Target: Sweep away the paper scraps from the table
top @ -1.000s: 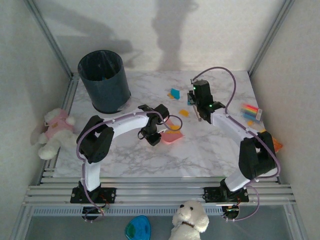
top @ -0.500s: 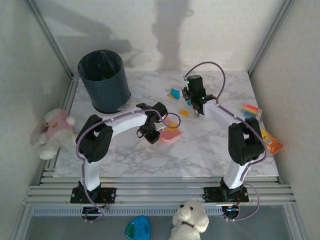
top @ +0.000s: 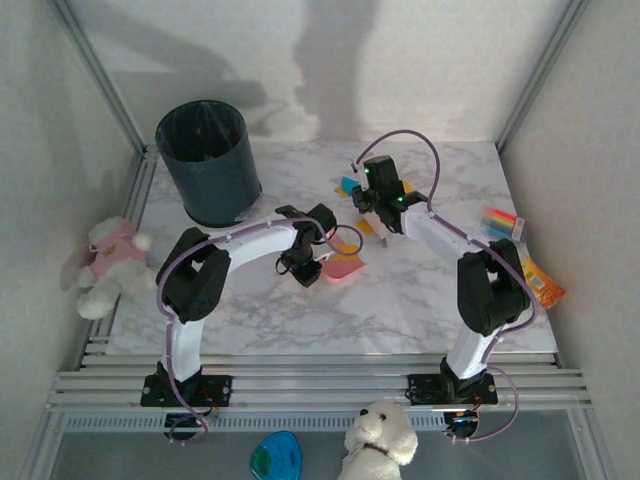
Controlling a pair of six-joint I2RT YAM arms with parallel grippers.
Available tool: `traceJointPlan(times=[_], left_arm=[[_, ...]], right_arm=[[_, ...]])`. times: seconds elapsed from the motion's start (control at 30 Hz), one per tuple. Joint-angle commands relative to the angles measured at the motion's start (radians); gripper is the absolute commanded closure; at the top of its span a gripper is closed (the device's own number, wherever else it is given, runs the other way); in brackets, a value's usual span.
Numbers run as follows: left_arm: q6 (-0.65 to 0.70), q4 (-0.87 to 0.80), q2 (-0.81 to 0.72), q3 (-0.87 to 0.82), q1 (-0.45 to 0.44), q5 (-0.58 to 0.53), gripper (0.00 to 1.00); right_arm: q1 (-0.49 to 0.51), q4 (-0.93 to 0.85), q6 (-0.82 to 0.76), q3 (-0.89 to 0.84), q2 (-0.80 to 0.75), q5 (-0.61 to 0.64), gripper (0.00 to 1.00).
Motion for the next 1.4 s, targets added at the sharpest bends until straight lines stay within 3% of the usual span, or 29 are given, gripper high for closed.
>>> traceJointPlan(times=[0.0, 0.37, 0.73, 1.0, 1.37], left_arm=[[-0.002, -0.023, 0.024, 0.027, 0.007, -0.024, 1.00], [-0.006, -0.020, 0.021, 0.026, 0.006, -0.033, 1.00], [-0.008, -0.028, 0.016, 0.020, 0.005, -0.040, 1.00], [-0.007, -0.026, 0.011, 0.015, 0.006, -0.034, 1.00], [-0.004, -0.025, 0.014, 0.014, 0.006, -0.030, 1.00]], right_arm=[[0.029, -0.074, 0.047, -0.029, -0.054, -0.099, 1.00], [0.048, -0.085, 0.133, -0.082, -0.187, -0.148, 1.00], [0.047, -0.009, 0.145, -0.106, -0.244, 0.048, 1.00], [0.039, 0.072, 0.081, -0.070, -0.130, 0.227, 1.00], [0.029, 0.012, 0.032, 0.000, 0.003, 0.085, 1.00]])
